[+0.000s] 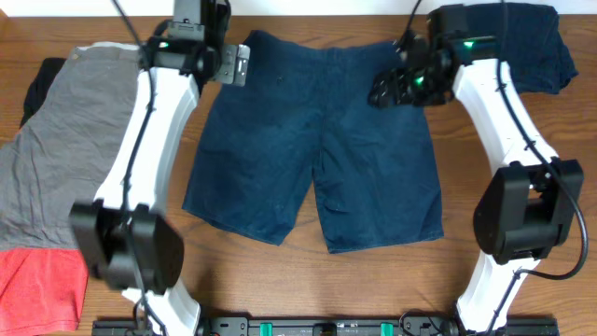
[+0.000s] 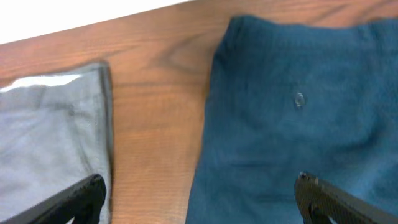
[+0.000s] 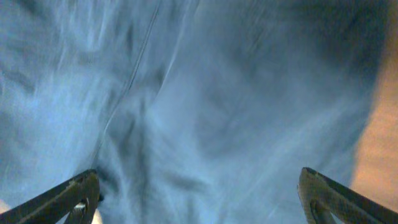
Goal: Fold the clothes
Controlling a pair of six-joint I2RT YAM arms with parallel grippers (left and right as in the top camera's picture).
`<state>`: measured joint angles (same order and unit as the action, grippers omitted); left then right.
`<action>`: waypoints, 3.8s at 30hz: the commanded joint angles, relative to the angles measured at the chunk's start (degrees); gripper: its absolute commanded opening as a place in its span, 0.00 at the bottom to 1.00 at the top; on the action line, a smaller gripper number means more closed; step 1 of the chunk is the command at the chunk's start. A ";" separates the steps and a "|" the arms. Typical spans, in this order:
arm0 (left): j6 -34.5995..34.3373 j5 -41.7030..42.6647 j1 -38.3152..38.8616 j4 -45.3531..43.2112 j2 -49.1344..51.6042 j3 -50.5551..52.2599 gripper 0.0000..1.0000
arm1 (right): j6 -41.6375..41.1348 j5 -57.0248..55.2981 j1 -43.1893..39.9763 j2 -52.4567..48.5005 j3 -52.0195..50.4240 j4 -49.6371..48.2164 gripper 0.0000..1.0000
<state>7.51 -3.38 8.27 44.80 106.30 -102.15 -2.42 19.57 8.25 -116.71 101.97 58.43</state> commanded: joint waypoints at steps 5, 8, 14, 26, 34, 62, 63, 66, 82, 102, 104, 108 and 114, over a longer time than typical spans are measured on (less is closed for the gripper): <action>-0.79 -0.28 -1.22 7.32 -1.36 -0.61 0.98 | -5.18 -7.15 8.44 -0.28 -1.53 4.87 0.99; -0.76 -0.28 -1.81 7.89 -1.29 -0.61 0.98 | -8.44 -8.92 11.19 -0.28 -3.17 4.76 0.99; -0.72 -0.31 -2.10 7.65 -1.29 -0.61 0.98 | -12.24 -9.33 13.70 -0.31 -9.20 1.73 0.99; -0.70 -0.28 -2.10 4.59 -0.70 -0.61 0.98 | -16.28 -20.48 13.11 -0.31 -20.22 -4.33 0.99; 0.81 -0.09 -2.10 -1.16 1.64 -0.61 0.98 | -16.41 -29.77 11.67 -0.31 -25.92 -9.97 0.99; 4.13 22.73 -2.03 -24.37 24.70 -0.61 0.98 | 1.49 -11.89 -4.11 14.82 -12.15 -3.23 0.99; 3.91 23.34 -2.03 -24.70 25.57 -0.61 0.98 | 1.49 -12.31 -3.74 16.41 -11.63 -2.84 0.99; 3.32 23.74 -2.03 -24.98 27.21 -0.61 0.99 | 1.44 -13.44 -2.93 20.35 -11.43 -2.43 0.99; -0.37 25.29 -1.81 -20.13 27.43 -0.61 0.29 | 1.16 -13.57 -2.95 23.37 -11.80 -0.35 0.79; -14.75 10.58 -6.62 -0.68 13.49 -0.61 0.06 | -3.34 -13.75 -2.93 20.24 -12.85 -0.52 0.70; -16.79 6.08 -6.88 5.14 12.13 -0.61 0.06 | -3.61 -13.70 -2.93 19.43 -12.85 -0.52 0.70; -17.70 -0.70 -7.23 18.18 10.69 -0.61 0.06 | -4.44 -13.51 -2.75 17.84 -12.85 -0.55 0.69; -17.68 -2.51 -7.41 28.06 10.69 -0.61 0.10 | -5.55 -13.25 -1.95 14.99 -12.85 0.15 0.70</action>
<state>-9.08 -2.33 1.17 71.64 117.14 -102.45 -6.39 6.15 5.02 -100.29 89.49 58.15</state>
